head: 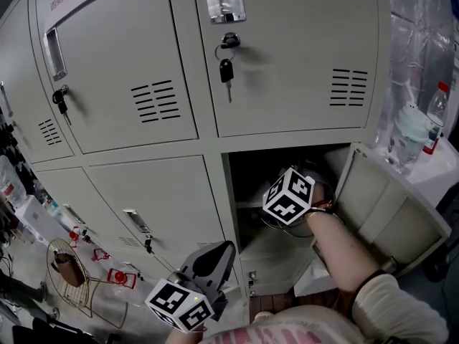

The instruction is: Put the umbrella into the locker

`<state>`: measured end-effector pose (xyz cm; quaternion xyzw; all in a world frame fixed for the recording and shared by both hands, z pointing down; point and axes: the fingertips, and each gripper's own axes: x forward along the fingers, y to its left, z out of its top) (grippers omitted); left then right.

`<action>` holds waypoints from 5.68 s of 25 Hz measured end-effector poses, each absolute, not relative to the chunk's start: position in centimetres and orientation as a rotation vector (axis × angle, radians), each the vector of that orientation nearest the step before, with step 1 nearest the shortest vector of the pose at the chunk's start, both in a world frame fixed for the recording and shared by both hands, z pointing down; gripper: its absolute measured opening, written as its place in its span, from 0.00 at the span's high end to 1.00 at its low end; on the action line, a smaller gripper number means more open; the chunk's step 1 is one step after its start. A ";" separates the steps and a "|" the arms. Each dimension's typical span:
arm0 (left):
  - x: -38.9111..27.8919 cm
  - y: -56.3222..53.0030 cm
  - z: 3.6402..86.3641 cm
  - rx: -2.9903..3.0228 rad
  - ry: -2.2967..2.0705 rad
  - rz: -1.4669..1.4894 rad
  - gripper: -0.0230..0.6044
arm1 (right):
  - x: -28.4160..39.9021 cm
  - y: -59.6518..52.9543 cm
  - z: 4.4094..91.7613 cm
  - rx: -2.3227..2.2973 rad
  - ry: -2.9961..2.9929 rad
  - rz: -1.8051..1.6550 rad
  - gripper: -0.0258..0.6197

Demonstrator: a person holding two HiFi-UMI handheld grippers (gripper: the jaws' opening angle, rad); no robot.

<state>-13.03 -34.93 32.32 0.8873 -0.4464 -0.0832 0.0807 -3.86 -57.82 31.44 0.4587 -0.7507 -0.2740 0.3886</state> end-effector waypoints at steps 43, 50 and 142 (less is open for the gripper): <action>-12.7 -35.7 32.1 2.650 -1.269 -0.330 0.96 | -4.3 -60.2 34.0 1.070 -1.757 -0.824 0.50; -12.4 -35.4 32.4 2.646 -1.244 -0.335 0.96 | -4.5 -59.8 34.2 1.036 -1.779 -0.814 0.53; -13.0 -26.6 35.1 2.545 -1.298 -0.365 0.96 | -2.7 -35.0 41.9 1.315 -2.616 0.427 0.94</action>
